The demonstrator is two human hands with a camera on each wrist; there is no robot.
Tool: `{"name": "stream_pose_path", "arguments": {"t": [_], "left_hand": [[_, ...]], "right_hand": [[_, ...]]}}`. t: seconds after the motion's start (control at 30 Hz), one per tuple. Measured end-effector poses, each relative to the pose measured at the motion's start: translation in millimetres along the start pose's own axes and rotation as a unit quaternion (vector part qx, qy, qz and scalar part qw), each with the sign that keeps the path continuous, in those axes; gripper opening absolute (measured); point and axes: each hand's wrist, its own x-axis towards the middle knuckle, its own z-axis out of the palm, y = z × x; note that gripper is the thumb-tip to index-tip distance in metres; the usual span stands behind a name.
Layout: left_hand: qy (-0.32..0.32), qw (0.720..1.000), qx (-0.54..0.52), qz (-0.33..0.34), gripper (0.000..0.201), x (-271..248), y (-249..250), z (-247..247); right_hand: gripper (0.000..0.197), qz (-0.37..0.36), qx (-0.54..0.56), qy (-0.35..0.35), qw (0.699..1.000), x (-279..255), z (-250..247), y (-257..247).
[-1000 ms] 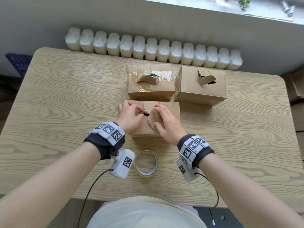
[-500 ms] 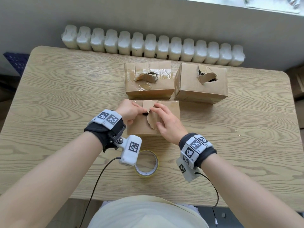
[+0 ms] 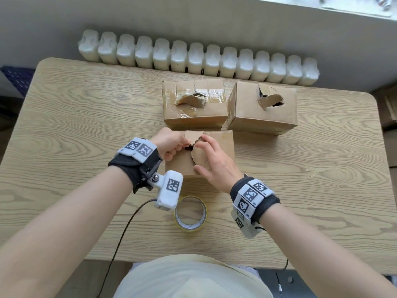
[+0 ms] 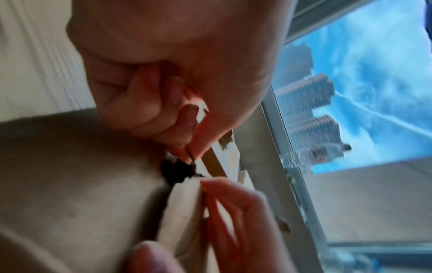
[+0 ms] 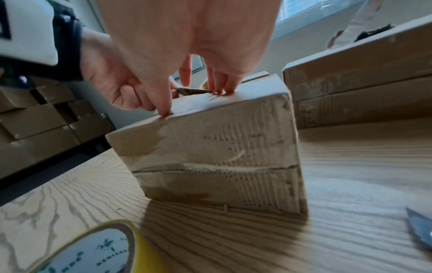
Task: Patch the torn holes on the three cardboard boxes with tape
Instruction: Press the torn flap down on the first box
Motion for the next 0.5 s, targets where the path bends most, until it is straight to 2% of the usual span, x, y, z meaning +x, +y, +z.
{"name": "stream_pose_path", "arguments": {"t": [0.1,0.2,0.33,0.43,0.5], "left_hand": [[0.016,0.999,0.032,0.023,0.027,0.1,-4.2,2.1],[0.04,0.996,0.054,0.055,0.029,1.0,-9.0,5.8],[0.098,0.978,0.136,0.122,0.027,2.3,-15.6,5.9],[0.128,0.965,0.188,0.132,0.029,4.9,-20.2,3.7],[0.176,0.949,0.219,0.143,0.035,3.8,-23.4,0.7]], "right_hand": [[0.041,-0.004,-0.013,0.021,1.0,-2.2,0.7,-2.2],[0.036,-0.03,-0.028,0.033,0.999,-4.9,3.2,-1.1],[0.037,-0.044,-0.049,0.036,0.997,-5.8,6.7,4.0],[0.039,-0.041,-0.05,0.034,0.997,-5.9,8.4,5.6],[0.045,-0.024,-0.048,0.028,0.998,-5.0,6.9,4.9]]}}
